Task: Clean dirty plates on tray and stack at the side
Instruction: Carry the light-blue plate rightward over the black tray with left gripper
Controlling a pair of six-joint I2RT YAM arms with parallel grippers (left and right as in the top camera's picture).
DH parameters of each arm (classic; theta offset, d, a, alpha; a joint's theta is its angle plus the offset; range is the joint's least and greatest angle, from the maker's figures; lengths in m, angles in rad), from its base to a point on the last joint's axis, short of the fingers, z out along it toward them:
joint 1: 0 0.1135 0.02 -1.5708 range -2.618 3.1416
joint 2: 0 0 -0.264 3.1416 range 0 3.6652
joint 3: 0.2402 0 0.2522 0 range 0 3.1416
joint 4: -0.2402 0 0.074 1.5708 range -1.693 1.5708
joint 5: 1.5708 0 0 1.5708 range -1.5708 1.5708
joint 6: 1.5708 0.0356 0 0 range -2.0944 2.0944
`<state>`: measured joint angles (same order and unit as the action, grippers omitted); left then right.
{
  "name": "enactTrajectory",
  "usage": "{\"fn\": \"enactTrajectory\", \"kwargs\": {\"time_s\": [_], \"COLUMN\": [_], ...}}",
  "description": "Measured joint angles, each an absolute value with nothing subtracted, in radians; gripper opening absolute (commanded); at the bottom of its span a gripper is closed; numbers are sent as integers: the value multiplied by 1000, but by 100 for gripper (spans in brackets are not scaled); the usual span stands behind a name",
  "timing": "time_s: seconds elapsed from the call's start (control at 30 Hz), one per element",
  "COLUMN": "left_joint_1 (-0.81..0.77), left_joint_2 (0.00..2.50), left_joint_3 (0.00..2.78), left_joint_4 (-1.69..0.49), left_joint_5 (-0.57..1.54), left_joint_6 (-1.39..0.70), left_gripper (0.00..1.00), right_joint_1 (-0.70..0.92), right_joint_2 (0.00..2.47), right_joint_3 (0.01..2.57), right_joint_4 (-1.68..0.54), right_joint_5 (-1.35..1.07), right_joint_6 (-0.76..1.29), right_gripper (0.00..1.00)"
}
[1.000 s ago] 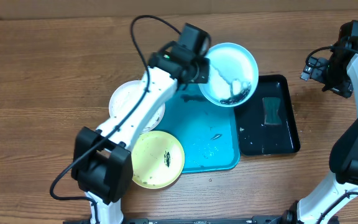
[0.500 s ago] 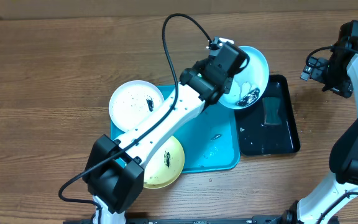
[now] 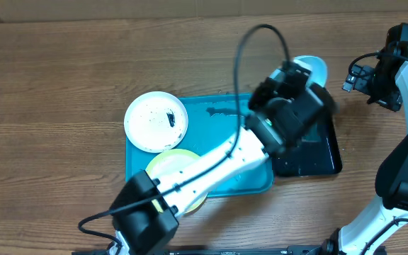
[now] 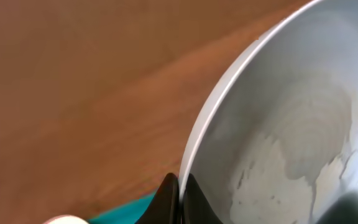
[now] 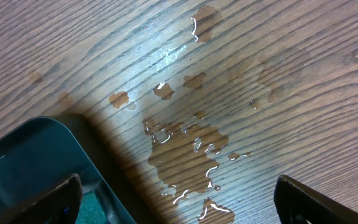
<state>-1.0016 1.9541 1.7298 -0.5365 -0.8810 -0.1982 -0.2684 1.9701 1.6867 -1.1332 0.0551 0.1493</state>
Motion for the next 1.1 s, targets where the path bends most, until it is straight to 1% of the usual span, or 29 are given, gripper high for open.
{"fn": "enactTrajectory", "kwargs": {"time_s": [0.2, 0.37, 0.83, 1.1], "left_joint_1": [-1088, -1110, -1111, -1111], "left_joint_2": [1954, 1954, 1954, 1954], "left_joint_3": [1732, 1735, 1736, 1736], "left_joint_4": [-427, -344, -141, -124], "left_joint_5": [-1114, -1233, -1295, -1300], "left_joint_6": [-64, 56, 279, 347], "left_gripper": [4, 4, 4, 4], "right_joint_1": [-268, -268, -268, -268], "right_joint_2": [1970, 1970, 1970, 1970], "right_joint_3": [1687, 1687, 1687, 1687], "right_joint_4": [-1133, -1133, -1132, -1133], "right_joint_5": [56, 55, 56, 56], "right_joint_6": [149, 149, 150, 150], "right_gripper": [100, 100, 100, 100]}}
